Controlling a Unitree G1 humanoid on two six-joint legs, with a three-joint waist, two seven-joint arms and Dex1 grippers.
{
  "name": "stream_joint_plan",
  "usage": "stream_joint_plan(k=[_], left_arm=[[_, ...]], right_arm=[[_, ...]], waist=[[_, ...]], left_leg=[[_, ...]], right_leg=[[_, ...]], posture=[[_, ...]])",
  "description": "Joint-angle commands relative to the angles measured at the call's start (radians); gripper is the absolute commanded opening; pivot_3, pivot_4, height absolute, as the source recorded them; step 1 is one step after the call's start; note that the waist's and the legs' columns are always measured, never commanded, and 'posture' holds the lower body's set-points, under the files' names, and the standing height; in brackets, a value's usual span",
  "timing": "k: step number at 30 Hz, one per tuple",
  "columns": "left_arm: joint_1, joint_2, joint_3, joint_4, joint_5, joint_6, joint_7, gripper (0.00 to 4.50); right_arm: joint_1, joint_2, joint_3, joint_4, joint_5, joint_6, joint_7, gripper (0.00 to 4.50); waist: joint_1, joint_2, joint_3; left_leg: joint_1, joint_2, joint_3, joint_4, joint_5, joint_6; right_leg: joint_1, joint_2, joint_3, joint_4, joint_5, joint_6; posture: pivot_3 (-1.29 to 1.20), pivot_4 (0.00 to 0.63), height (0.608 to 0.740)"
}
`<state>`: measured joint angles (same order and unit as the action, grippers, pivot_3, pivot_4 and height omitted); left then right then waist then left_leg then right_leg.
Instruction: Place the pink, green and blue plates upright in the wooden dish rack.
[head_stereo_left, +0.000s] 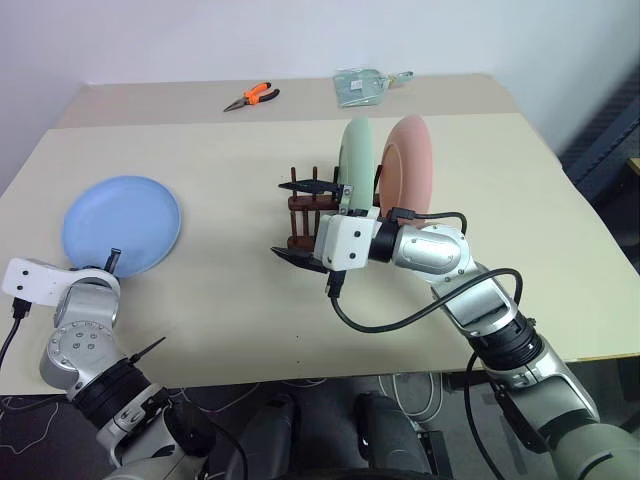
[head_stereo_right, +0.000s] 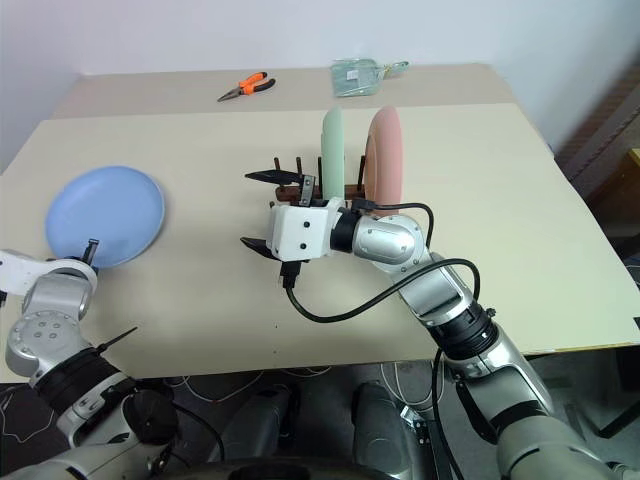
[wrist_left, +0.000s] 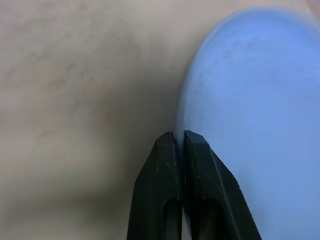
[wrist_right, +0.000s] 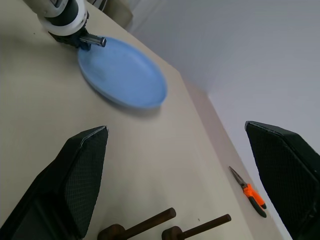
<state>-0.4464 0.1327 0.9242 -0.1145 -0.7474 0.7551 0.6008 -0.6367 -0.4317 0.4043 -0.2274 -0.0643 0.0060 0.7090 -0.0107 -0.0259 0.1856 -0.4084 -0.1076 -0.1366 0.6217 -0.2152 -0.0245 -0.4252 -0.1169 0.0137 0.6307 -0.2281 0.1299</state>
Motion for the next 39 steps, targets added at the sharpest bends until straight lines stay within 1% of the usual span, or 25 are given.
stream_joint_plan(k=[1, 2, 4, 7, 10, 13, 15, 17, 19, 20, 22, 24, 26, 29, 35, 38, 39], left_arm=[[0.004, 0.027, -0.044, -0.004, -0.002, -0.010, -0.018, 0.04], [0.007, 0.031, -0.060, -0.013, 0.001, -0.020, -0.037, 0.04], [0.015, 0.059, -0.134, -0.067, 0.033, -0.062, -0.121, 0.04], [0.009, 0.113, -0.300, -0.179, 0.098, -0.118, -0.253, 0.04], [-0.051, 0.135, -0.452, -0.285, 0.127, -0.129, -0.316, 0.04], [-0.099, 0.132, -0.591, -0.373, 0.164, -0.112, -0.337, 0.04], [-0.104, 0.111, -0.654, -0.410, 0.190, -0.096, -0.322, 0.04], [-0.108, 0.070, -0.687, -0.436, 0.199, -0.075, -0.283, 0.04], [-0.101, 0.048, -0.706, -0.457, 0.208, -0.055, -0.266, 0.04], [-0.096, 0.042, -0.711, -0.466, 0.211, -0.048, -0.263, 0.01], [-0.082, 0.029, -0.717, -0.486, 0.213, -0.035, -0.260, 0.00], [-0.067, 0.017, -0.716, -0.505, 0.214, -0.024, -0.254, 0.00], [-0.055, 0.009, -0.713, -0.521, 0.215, -0.016, -0.254, 0.00], [-0.046, 0.002, -0.711, -0.536, 0.217, -0.009, -0.258, 0.00], [-0.016, 0.008, -0.706, -0.552, 0.224, -0.007, -0.277, 0.00], [-0.014, 0.005, -0.671, -0.560, 0.211, -0.039, -0.294, 0.98], [-0.026, 0.007, -0.647, -0.561, 0.206, -0.059, -0.298, 1.42]], right_arm=[[0.001, 0.010, -0.037, -0.040, 0.000, 0.014, -0.006, 4.50], [-0.001, 0.011, -0.040, -0.038, -0.003, 0.021, -0.009, 4.50], [-0.009, 0.011, -0.043, -0.032, -0.004, 0.022, -0.007, 4.50], [-0.043, 0.007, -0.029, -0.003, -0.052, -0.034, -0.011, 4.50], [-0.082, 0.024, 0.001, 0.037, -0.104, -0.086, -0.018, 4.50], [-0.130, 0.070, 0.034, 0.105, -0.178, -0.114, -0.054, 4.50], [-0.161, 0.112, 0.046, 0.163, -0.226, -0.118, -0.093, 4.50], [-0.181, 0.147, 0.058, 0.215, -0.260, -0.128, -0.121, 4.50], [-0.198, 0.170, 0.069, 0.264, -0.301, -0.137, -0.149, 4.50], [-0.206, 0.179, 0.071, 0.284, -0.315, -0.139, -0.158, 4.24], [-0.222, 0.191, 0.073, 0.320, -0.354, -0.137, -0.182, 3.58], [-0.234, 0.197, 0.074, 0.342, -0.384, -0.139, -0.201, 2.61], [-0.240, 0.202, 0.074, 0.351, -0.398, -0.140, -0.209, 1.50], [-0.242, 0.208, 0.076, 0.355, -0.411, -0.144, -0.210, 0.04], [-0.242, 0.215, 0.075, 0.358, -0.426, -0.153, -0.219, 0.04], [-0.246, 0.211, 0.074, 0.369, -0.430, -0.168, -0.216, 0.00], [-0.247, 0.209, 0.074, 0.372, -0.428, -0.177, -0.214, 0.00]], waist=[[0.000, 0.000, 0.000], [0.000, 0.000, 0.000], [0.000, 0.000, 0.000], [0.000, -0.001, 0.001], [0.000, -0.001, 0.001], [-0.004, -0.001, 0.001], [-0.007, -0.001, 0.001], [-0.007, -0.001, 0.000], [-0.006, -0.001, 0.001], [-0.007, -0.001, 0.001], [-0.007, -0.001, 0.001], [-0.005, -0.001, 0.001], [-0.004, -0.001, 0.001], [-0.005, -0.001, 0.001], [-0.005, -0.001, 0.001], [-0.005, -0.001, 0.001], [-0.004, -0.001, 0.001]], left_leg=[[0.000, 0.000, 0.000, 0.000, 0.000, 0.000], [0.000, 0.000, 0.000, 0.000, 0.000, 0.000], [0.000, 0.000, 0.000, 0.000, 0.000, 0.000], [0.000, 0.000, 0.000, 0.000, 0.000, 0.000], [0.000, 0.000, 0.001, 0.000, 0.000, 0.000], [0.000, 0.000, 0.001, 0.000, 0.000, 0.000], [0.000, 0.000, 0.001, 0.000, 0.001, -0.001], [0.000, 0.000, 0.001, -0.001, 0.003, -0.005], [0.000, 0.000, 0.001, -0.001, 0.003, -0.006], [0.000, 0.000, 0.001, -0.001, 0.003, -0.006], [0.000, 0.000, 0.001, -0.001, 0.004, -0.006], [0.000, 0.000, 0.001, -0.001, 0.004, -0.006], [0.000, 0.000, 0.001, -0.001, 0.004, -0.006], [0.000, 0.000, 0.001, -0.001, 0.004, -0.006], [0.000, 0.000, 0.001, -0.001, 0.004, -0.006], [0.000, 0.000, 0.001, -0.001, 0.004, -0.006], [0.000, 0.000, 0.001, -0.001, 0.004, -0.006]], right_leg=[[0.000, 0.000, 0.000, 0.000, 0.000, 0.000], [0.000, 0.000, 0.000, 0.000, 0.000, 0.000], [0.000, 0.000, 0.000, 0.000, 0.000, 0.000], [0.000, 0.000, 0.000, 0.000, 0.000, 0.000], [0.000, 0.000, 0.000, 0.000, 0.000, 0.000], [0.000, 0.000, 0.000, 0.000, 0.000, -0.001], [0.000, 0.001, 0.001, 0.000, 0.001, -0.001], [-0.001, 0.001, 0.001, 0.000, 0.001, -0.001], [-0.001, 0.001, 0.001, 0.000, 0.001, -0.001], [-0.001, 0.001, 0.001, 0.000, 0.001, -0.001], [-0.001, 0.001, 0.001, 0.000, 0.001, -0.001], [-0.001, 0.001, 0.001, 0.000, 0.001, -0.001], [-0.001, 0.001, 0.001, 0.000, 0.001, -0.001], [-0.001, 0.002, 0.001, 0.000, 0.001, -0.001], [-0.001, 0.002, 0.001, 0.000, 0.001, -0.001], [-0.001, 0.002, 0.001, 0.000, 0.001, -0.001], [-0.001, 0.002, 0.001, 0.000, 0.001, -0.001]], posture=[[0.00, 0.150, 0.732], [0.00, 0.150, 0.732], [0.00, 0.150, 0.732], [0.00, 0.150, 0.732], [0.00, 0.150, 0.732], [0.00, 0.150, 0.732], [0.00, 0.150, 0.732], [0.00, 0.150, 0.732], [0.00, 0.150, 0.732], [0.00, 0.150, 0.732], [0.00, 0.150, 0.732], [0.00, 0.150, 0.732], [0.00, 0.150, 0.732], [0.00, 0.150, 0.732], [0.00, 0.150, 0.732], [0.00, 0.150, 0.732], [0.00, 0.150, 0.732]])
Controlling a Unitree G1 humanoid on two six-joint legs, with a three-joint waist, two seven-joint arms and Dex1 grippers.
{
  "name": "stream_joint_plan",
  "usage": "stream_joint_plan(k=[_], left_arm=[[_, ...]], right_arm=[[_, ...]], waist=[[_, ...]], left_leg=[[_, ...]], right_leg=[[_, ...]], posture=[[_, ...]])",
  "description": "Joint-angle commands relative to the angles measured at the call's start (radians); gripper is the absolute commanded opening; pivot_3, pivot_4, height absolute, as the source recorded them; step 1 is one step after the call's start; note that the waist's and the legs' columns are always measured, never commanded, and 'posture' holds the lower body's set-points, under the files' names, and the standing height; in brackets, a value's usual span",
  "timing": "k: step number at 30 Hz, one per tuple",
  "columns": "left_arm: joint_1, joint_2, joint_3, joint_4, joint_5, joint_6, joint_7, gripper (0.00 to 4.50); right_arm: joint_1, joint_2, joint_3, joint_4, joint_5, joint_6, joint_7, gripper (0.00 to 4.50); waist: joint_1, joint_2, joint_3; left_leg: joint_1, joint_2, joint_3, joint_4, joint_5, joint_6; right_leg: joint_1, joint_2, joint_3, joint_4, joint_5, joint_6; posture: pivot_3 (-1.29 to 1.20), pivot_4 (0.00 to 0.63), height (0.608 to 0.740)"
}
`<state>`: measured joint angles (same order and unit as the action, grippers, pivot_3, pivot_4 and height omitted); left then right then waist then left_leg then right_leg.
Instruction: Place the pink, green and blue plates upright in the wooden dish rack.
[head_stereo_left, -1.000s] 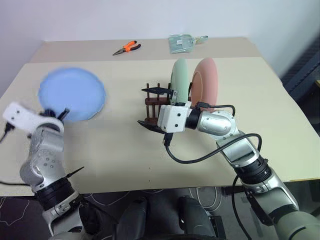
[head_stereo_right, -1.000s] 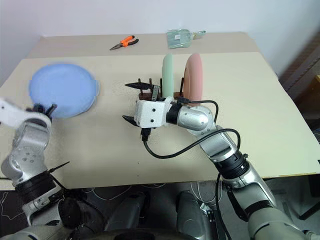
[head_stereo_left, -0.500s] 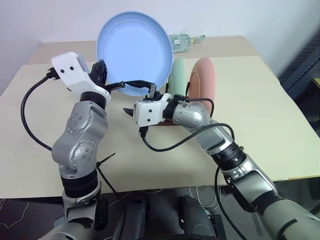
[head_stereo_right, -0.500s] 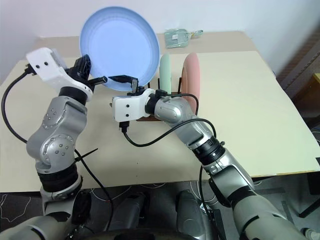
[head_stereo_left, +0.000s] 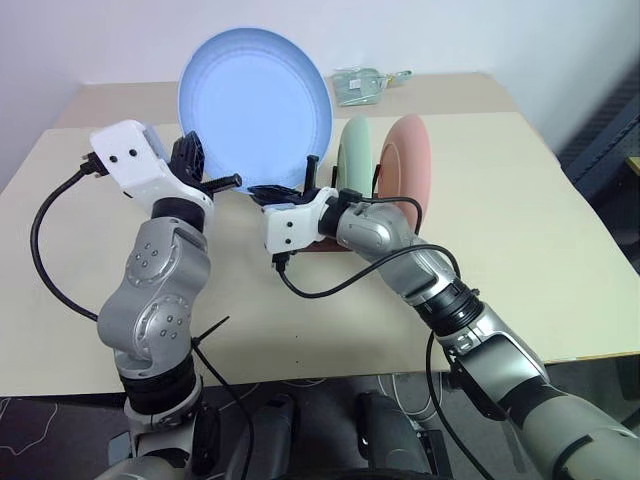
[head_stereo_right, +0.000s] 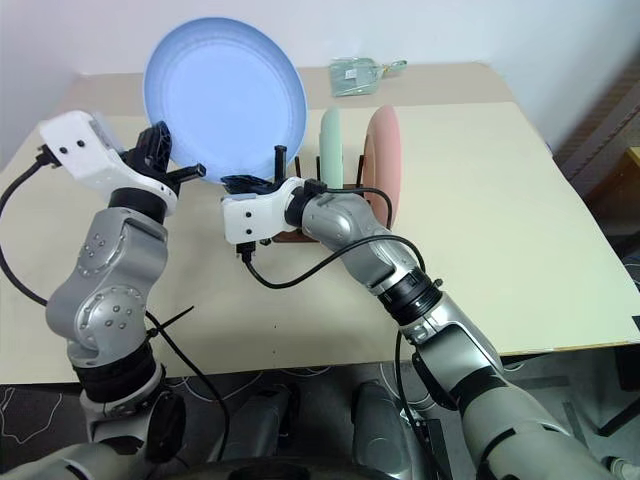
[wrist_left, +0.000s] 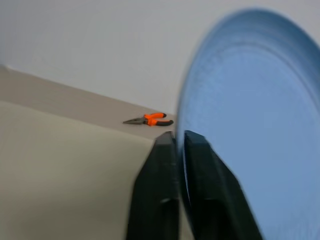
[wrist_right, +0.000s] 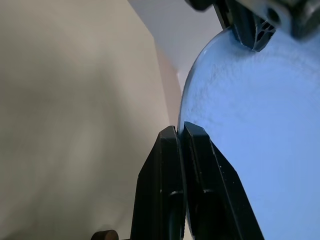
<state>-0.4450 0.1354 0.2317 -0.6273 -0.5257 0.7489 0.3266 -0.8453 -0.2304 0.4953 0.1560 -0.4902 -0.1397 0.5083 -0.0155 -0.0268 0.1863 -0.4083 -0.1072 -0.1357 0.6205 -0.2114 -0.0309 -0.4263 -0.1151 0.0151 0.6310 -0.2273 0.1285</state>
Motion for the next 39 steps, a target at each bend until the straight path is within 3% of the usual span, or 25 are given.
stream_joint_plan(k=[1, 4, 8, 13, 18, 21, 26, 39], left_arm=[[-0.064, 0.012, 0.103, -0.035, -0.016, -0.097, -0.010, 1.97], [-0.127, 0.039, 0.219, 0.006, -0.006, -0.175, 0.021, 3.38], [-0.059, 0.233, 0.289, 0.085, 0.168, -0.246, -0.034, 3.38], [0.202, 0.390, 0.216, 0.161, 0.341, -0.381, -0.210, 3.38], [0.436, 0.343, 0.053, 0.193, 0.380, -0.481, -0.361, 3.38], [0.515, 0.282, -0.096, 0.206, 0.418, -0.573, -0.429, 3.38], [0.535, 0.211, -0.150, 0.232, 0.410, -0.606, -0.472, 3.38], [0.548, 0.201, -0.168, 0.168, 0.395, -0.583, -0.561, 3.38]], right_arm=[[-0.041, 0.005, -0.019, -0.009, 0.011, -0.048, -0.006, 0.00], [-0.043, -0.001, -0.024, -0.003, 0.033, -0.080, 0.009, 0.00], [-0.030, 0.013, -0.075, -0.018, 0.136, -0.119, 0.023, 0.00], [0.051, 0.088, -0.194, -0.196, 0.522, 0.040, 0.146, 0.00], [0.156, 0.173, -0.335, -0.451, 0.990, 0.456, 0.112, 0.00], [0.220, 0.234, -0.410, -0.535, 1.234, 0.664, -0.025, 0.00], [0.259, 0.267, -0.434, -0.562, 1.315, 0.768, -0.139, 0.00], [0.224, 0.337, -0.540, -0.429, 1.411, 0.836, -0.340, 0.00]], waist=[[0.000, 0.000, 0.000], [-0.003, 0.000, 0.000], [-0.007, 0.000, 0.000], [0.000, 0.000, 0.000], [0.003, 0.001, 0.000], [0.003, 0.001, 0.000], [-0.004, 0.004, 0.001], [-0.003, 0.006, 0.001]], left_leg=[[0.000, 0.000, 0.000, 0.000, 0.000, 0.000], [0.000, 0.001, 0.000, 0.000, 0.000, 0.000], [0.001, 0.000, 0.001, -0.004, 0.001, -0.001], [0.001, 0.002, 0.000, -0.006, 0.001, -0.001], [0.001, 0.002, -0.001, -0.006, -0.002, 0.003], [0.001, 0.002, -0.001, -0.006, -0.002, 0.003], [0.001, 0.005, 0.001, -0.007, -0.002, 0.003], [0.001, 0.006, 0.001, -0.007, -0.002, 0.003]], right_leg=[[0.000, 0.000, 0.000, 0.000, 0.000, 0.000], [0.000, 0.001, 0.000, 0.000, 0.000, 0.000], [-0.001, 0.001, 0.001, 0.000, 0.000, -0.001], [-0.001, 0.002, 0.001, -0.001, 0.001, -0.002], [-0.001, 0.002, 0.001, -0.001, 0.001, -0.003], [-0.001, 0.002, 0.001, -0.001, 0.001, -0.003], [-0.004, 0.003, 0.002, -0.001, 0.002, -0.005], [-0.004, 0.004, 0.001, -0.001, 0.002, -0.005]], posture=[[0.00, 0.150, 0.732], [0.00, 0.150, 0.732], [0.00, 0.150, 0.732], [0.00, 0.150, 0.732], [0.00, 0.150, 0.732], [0.00, 0.150, 0.732], [0.00, 0.150, 0.732], [0.00, 0.150, 0.732]])
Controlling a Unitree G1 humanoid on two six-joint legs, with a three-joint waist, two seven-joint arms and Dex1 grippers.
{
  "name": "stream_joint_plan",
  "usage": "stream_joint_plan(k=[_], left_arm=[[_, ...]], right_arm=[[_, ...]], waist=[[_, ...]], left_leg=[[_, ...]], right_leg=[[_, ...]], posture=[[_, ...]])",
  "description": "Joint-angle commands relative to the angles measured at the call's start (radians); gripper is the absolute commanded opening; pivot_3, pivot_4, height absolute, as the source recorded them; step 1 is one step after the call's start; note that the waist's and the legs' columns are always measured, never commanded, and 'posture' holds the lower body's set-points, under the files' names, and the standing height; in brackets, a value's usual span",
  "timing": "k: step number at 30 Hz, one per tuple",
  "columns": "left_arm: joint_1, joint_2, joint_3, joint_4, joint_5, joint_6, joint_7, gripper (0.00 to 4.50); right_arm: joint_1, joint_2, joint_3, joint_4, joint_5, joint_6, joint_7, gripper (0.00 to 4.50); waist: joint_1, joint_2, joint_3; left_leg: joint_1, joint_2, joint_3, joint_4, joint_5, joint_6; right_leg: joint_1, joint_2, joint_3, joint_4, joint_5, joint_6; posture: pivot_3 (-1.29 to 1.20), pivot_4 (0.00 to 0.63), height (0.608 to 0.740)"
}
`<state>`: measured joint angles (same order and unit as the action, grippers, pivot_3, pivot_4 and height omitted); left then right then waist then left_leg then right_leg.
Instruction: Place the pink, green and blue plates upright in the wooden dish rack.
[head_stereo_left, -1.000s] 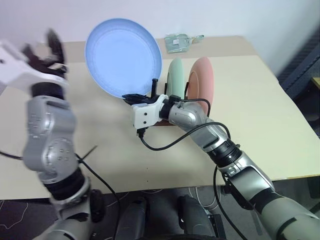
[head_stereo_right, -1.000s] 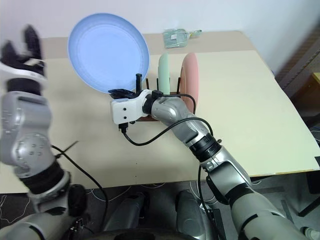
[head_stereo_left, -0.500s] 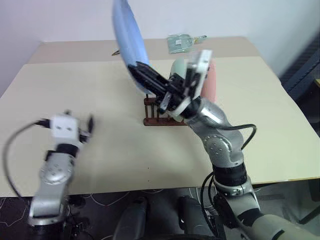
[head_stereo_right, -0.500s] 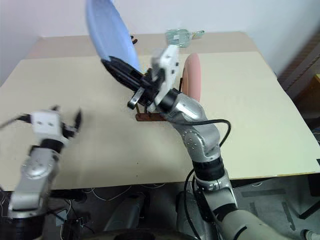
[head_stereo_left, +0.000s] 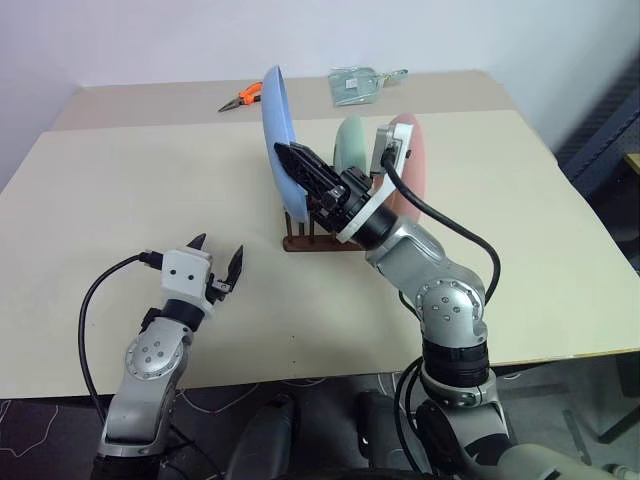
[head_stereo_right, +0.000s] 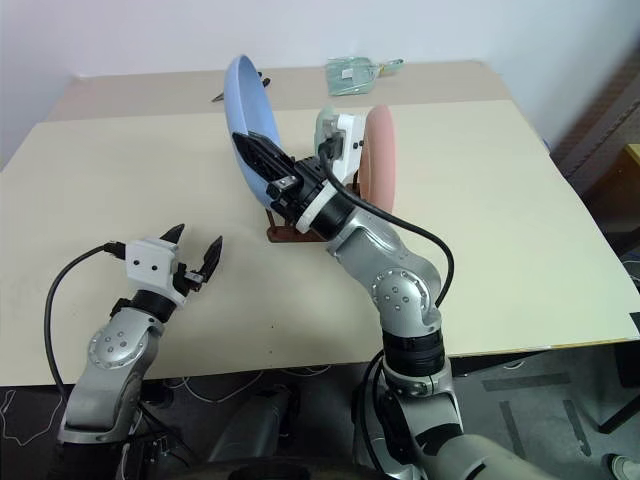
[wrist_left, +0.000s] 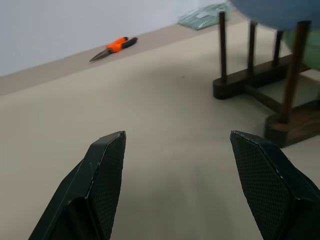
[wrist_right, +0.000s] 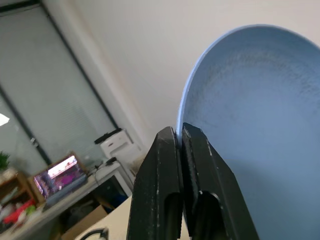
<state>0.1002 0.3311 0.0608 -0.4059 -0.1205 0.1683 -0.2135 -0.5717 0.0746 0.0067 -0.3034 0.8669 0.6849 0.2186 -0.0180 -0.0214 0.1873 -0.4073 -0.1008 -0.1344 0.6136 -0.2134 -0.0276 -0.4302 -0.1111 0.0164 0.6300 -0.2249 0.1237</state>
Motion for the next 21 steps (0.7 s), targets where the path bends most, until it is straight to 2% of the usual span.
stream_joint_plan(k=[1, 2, 4, 6, 10, 14, 18, 21], left_arm=[[0.002, 0.004, 0.002, -0.058, -0.009, 0.000, -0.024, 3.38], [0.002, 0.003, 0.002, -0.061, -0.007, 0.003, -0.027, 3.38], [0.000, 0.000, 0.000, -0.062, -0.002, 0.005, -0.031, 3.51], [-0.001, -0.001, -0.003, -0.063, 0.002, 0.006, -0.035, 3.51], [0.003, -0.005, -0.007, -0.063, 0.007, 0.007, -0.039, 3.51], [0.008, -0.007, -0.014, -0.063, 0.016, 0.005, -0.045, 3.51], [-0.004, -0.013, -0.018, -0.058, 0.015, 0.007, -0.049, 3.51], [-0.016, -0.019, -0.020, -0.049, 0.009, 0.008, -0.054, 3.51]], right_arm=[[-0.060, 0.031, -0.057, 0.044, 0.054, 0.015, -0.056, 0.00], [-0.067, 0.024, -0.054, 0.053, 0.046, 0.021, -0.055, 0.00], [-0.074, 0.011, -0.044, 0.058, 0.029, 0.026, -0.045, 0.60], [-0.084, -0.006, -0.027, 0.056, 0.003, 0.024, -0.030, 1.45], [-0.110, -0.057, 0.029, 0.028, -0.091, -0.018, 0.009, 3.53], [-0.148, -0.135, 0.084, 0.003, -0.225, -0.087, 0.057, 3.53], [-0.188, -0.257, 0.131, -0.010, -0.380, -0.177, 0.126, 3.53], [-0.191, -0.305, 0.107, -0.015, -0.378, -0.168, 0.166, 3.53]], waist=[[0.000, 0.001, 0.000], [0.001, 0.001, 0.000], [0.001, 0.001, 0.000], [0.001, 0.001, 0.000], [0.000, 0.001, 0.001], [0.001, 0.001, 0.001], [0.003, 0.001, 0.001], [0.003, 0.001, 0.000]], left_leg=[[0.000, 0.000, 0.000, 0.000, 0.000, 0.000], [0.000, 0.000, 0.000, 0.000, 0.000, 0.000], [0.000, 0.000, 0.000, 0.000, 0.000, 0.000], [0.000, 0.000, 0.000, 0.000, 0.000, 0.000], [0.000, 0.000, 0.000, 0.000, 0.000, 0.000], [0.000, 0.000, 0.001, 0.000, 0.000, 0.000], [0.000, 0.000, 0.001, 0.000, 0.000, 0.000], [0.000, 0.000, 0.001, 0.000, 0.000, 0.000]], right_leg=[[0.000, 0.000, 0.000, 0.000, 0.000, 0.000], [0.000, 0.000, 0.000, 0.000, 0.000, 0.000], [0.000, 0.000, 0.000, 0.000, 0.000, 0.000], [0.000, 0.000, 0.000, 0.000, 0.000, 0.000], [0.000, 0.000, 0.000, 0.000, 0.000, 0.000], [0.000, 0.000, 0.000, 0.000, 0.000, 0.000], [0.000, 0.000, 0.000, 0.000, 0.000, 0.000], [0.000, 0.000, 0.000, -0.001, 0.000, 0.000]], posture=[[0.00, 0.150, 0.732], [0.00, 0.150, 0.732], [0.00, 0.150, 0.732], [0.00, 0.150, 0.732], [0.00, 0.150, 0.732], [0.00, 0.150, 0.732], [0.00, 0.150, 0.732], [0.00, 0.150, 0.732]])
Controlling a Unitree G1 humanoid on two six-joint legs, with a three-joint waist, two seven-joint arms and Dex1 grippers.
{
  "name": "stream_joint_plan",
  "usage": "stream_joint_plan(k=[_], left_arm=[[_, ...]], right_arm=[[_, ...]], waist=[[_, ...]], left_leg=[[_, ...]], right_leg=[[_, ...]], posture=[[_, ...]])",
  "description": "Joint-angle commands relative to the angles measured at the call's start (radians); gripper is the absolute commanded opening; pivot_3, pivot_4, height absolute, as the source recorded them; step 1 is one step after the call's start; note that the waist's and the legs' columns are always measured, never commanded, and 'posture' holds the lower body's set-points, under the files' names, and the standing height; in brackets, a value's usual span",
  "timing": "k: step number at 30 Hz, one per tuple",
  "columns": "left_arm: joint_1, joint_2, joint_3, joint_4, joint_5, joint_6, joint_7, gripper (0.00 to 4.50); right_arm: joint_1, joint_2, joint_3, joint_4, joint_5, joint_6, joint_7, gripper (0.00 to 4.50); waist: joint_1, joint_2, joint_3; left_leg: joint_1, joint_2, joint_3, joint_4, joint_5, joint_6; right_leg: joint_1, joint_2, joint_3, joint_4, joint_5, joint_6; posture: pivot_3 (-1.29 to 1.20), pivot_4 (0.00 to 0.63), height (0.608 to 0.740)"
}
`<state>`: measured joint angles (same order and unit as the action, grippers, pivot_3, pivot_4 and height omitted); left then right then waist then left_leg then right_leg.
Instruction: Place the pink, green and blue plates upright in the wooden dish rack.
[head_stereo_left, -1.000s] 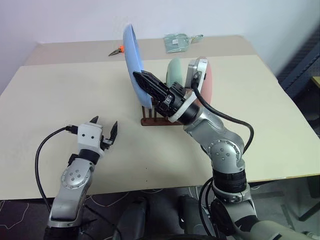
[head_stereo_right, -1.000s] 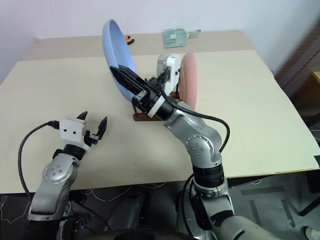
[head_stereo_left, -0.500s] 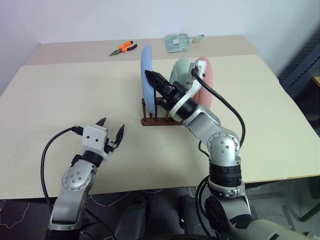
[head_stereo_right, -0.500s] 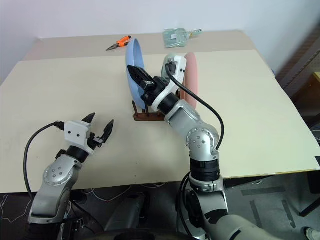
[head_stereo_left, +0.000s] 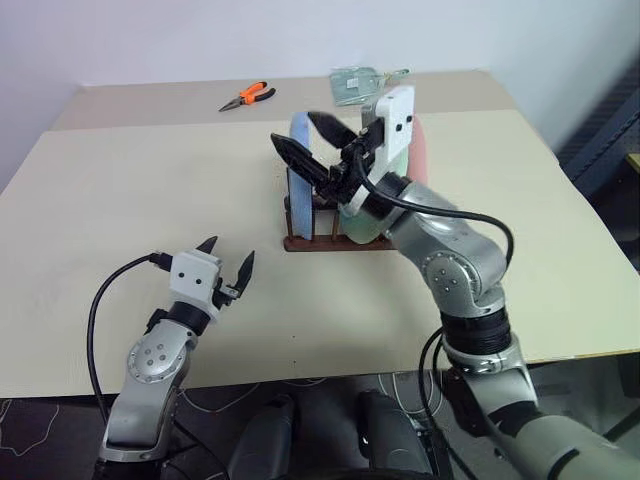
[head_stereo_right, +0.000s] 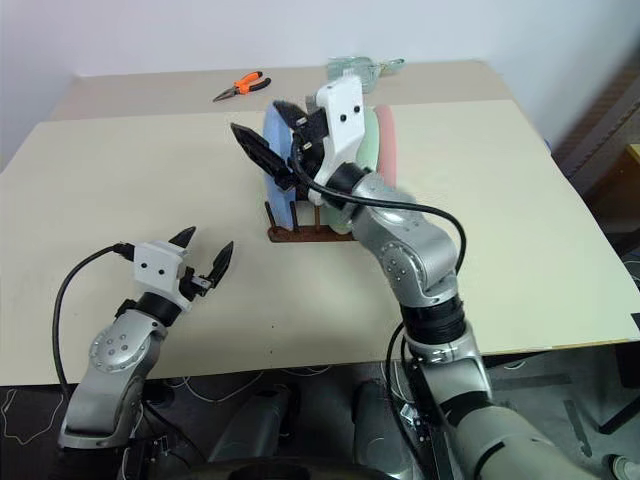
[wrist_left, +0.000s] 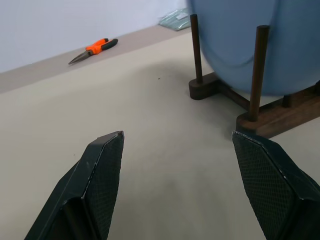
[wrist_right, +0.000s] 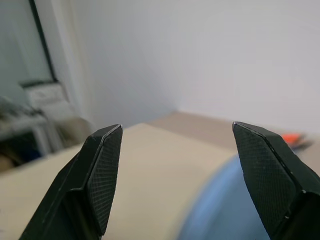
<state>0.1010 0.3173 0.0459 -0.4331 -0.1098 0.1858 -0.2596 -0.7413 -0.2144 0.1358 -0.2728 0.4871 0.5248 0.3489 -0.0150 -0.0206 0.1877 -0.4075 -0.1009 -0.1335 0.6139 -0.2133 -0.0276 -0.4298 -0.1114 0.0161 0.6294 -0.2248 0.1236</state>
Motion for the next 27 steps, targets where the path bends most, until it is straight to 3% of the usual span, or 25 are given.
stream_joint_plan(k=[1, 5, 8, 11, 14, 16, 21, 27], left_arm=[[-0.021, -0.009, -0.008, -0.016, -0.004, -0.009, -0.009, 3.51], [-0.036, -0.009, -0.034, 0.005, 0.010, -0.022, -0.028, 3.51], [-0.064, -0.005, -0.053, 0.010, 0.006, -0.022, -0.049, 3.51], [-0.094, 0.002, -0.092, -0.002, -0.014, -0.007, -0.099, 3.51], [-0.131, 0.012, -0.139, -0.019, -0.054, 0.025, -0.174, 3.51], [-0.145, 0.018, -0.152, -0.021, -0.066, 0.037, -0.203, 3.51], [-0.184, 0.041, -0.188, -0.027, -0.121, 0.083, -0.292, 3.51], [-0.184, 0.075, -0.201, -0.059, -0.158, 0.132, -0.347, 3.51]], right_arm=[[-0.017, -0.022, -0.030, -0.053, 0.012, 0.000, 0.045, 3.53], [0.013, -0.070, -0.006, -0.081, -0.076, -0.041, 0.058, 3.53], [0.067, -0.199, -0.082, -0.125, -0.066, -0.049, 0.154, 3.53], [0.157, -0.364, -0.178, -0.189, -0.009, -0.014, 0.278, 2.65], [0.307, -0.552, -0.249, -0.298, 0.038, 0.037, 0.408, 1.13], [0.376, -0.609, -0.262, -0.340, 0.042, 0.050, 0.430, 0.15], [0.535, -0.671, -0.214, -0.372, -0.134, 0.017, 0.366, 0.06], [0.509, -0.642, -0.130, -0.271, -0.293, -0.039, 0.304, 0.06]], waist=[[0.000, 0.000, 0.000], [0.001, 0.000, 0.000], [0.008, 0.000, 0.000], [0.016, 0.000, 0.000], [0.028, 0.000, 0.000], [0.022, 0.001, 0.000], [0.022, 0.002, 0.000], [0.024, 0.001, 0.000]], left_leg=[[0.000, 0.000, 0.000, 0.000, 0.000, 0.000], [0.000, 0.000, 0.000, 0.000, 0.000, 0.000], [0.000, 0.000, 0.000, 0.000, 0.000, 0.000], [-0.001, -0.001, 0.000, 0.001, 0.000, 0.001], [-0.002, -0.001, 0.000, 0.001, -0.002, 0.003], [-0.002, 0.000, 0.001, 0.001, -0.002, 0.004], [-0.001, 0.003, 0.005, 0.002, -0.002, 0.004], [-0.001, 0.004, 0.008, 0.003, -0.003, 0.004]], right_leg=[[0.000, 0.000, 0.000, 0.000, 0.000, 0.000], [0.000, 0.000, 0.000, 0.000, 0.000, 0.000], [0.001, 0.000, 0.000, -0.001, 0.000, 0.000], [0.002, -0.002, -0.001, -0.003, 0.000, 0.000], [0.003, -0.002, -0.001, -0.006, 0.000, 0.001], [0.004, -0.001, -0.001, -0.008, 0.000, 0.001], [0.004, 0.000, -0.001, -0.009, 0.000, 0.000], [0.004, -0.001, 0.000, -0.010, -0.001, -0.003]], posture=[[0.00, 0.150, 0.732], [0.00, 0.150, 0.732], [0.00, 0.150, 0.732], [0.00, 0.150, 0.732], [0.00, 0.150, 0.732], [0.00, 0.150, 0.732], [0.00, 0.150, 0.732], [0.00, 0.150, 0.732]])
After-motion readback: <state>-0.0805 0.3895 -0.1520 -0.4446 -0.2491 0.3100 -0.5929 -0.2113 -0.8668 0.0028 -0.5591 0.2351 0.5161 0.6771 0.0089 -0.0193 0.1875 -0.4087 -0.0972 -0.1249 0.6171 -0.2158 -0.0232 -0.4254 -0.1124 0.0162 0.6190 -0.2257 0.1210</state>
